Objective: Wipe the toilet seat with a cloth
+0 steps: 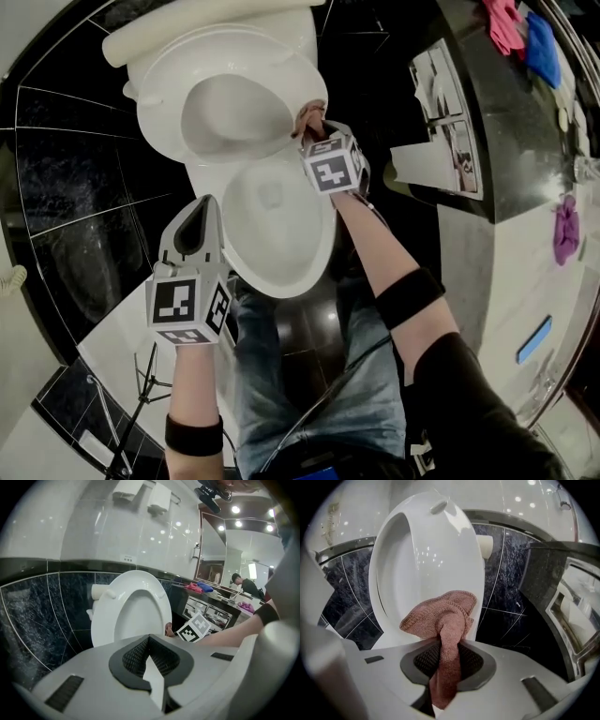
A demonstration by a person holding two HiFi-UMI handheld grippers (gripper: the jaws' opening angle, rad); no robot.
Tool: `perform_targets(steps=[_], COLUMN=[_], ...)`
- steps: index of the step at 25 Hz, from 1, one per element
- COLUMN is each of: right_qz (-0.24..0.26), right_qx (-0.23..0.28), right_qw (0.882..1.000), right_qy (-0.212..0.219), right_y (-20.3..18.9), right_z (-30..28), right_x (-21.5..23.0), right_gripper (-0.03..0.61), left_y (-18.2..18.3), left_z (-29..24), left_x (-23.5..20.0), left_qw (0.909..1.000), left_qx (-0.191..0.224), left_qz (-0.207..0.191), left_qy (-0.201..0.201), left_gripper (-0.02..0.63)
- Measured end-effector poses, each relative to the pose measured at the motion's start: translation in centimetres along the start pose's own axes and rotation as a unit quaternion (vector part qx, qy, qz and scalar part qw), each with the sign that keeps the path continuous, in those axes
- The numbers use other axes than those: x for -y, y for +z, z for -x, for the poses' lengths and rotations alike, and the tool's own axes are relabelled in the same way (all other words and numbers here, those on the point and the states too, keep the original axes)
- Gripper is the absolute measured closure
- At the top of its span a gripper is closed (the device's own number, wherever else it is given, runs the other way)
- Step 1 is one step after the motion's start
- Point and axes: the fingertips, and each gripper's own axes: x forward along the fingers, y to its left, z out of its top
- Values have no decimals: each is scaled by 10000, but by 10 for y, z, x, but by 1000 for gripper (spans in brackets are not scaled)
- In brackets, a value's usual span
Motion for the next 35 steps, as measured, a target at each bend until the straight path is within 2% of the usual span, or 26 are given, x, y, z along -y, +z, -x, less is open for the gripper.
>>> perform_targets(steps=[4, 8, 14, 26, 35], right_qz=[36, -1, -92, 71, -51], right_qx=[-107, -463, -611, -589, -695], right_qw=[9999, 9988, 9974, 9954, 9954], right_qy=[-5, 170, 360, 746, 656], right_y=[-20, -51, -77, -84, -89], right_z=[-17, -38, -66, -110, -98], right_x=[-8, -28, -61, -149, -155], right_gripper=[477, 477, 477, 477, 477], left_y=[-11, -24, -39, -86, -87], left_z=[-5, -6, 0, 32, 52], left_x=[-8, -19, -40, -95, -108], left_qw=[10000, 9998, 9995, 9972, 9965], left_qx=[-19, 3, 115, 104, 159], left_qz=[54, 150, 218, 478, 462], left_qy=[28, 93, 216, 569, 674], left_gripper=[614, 614, 614, 614, 614])
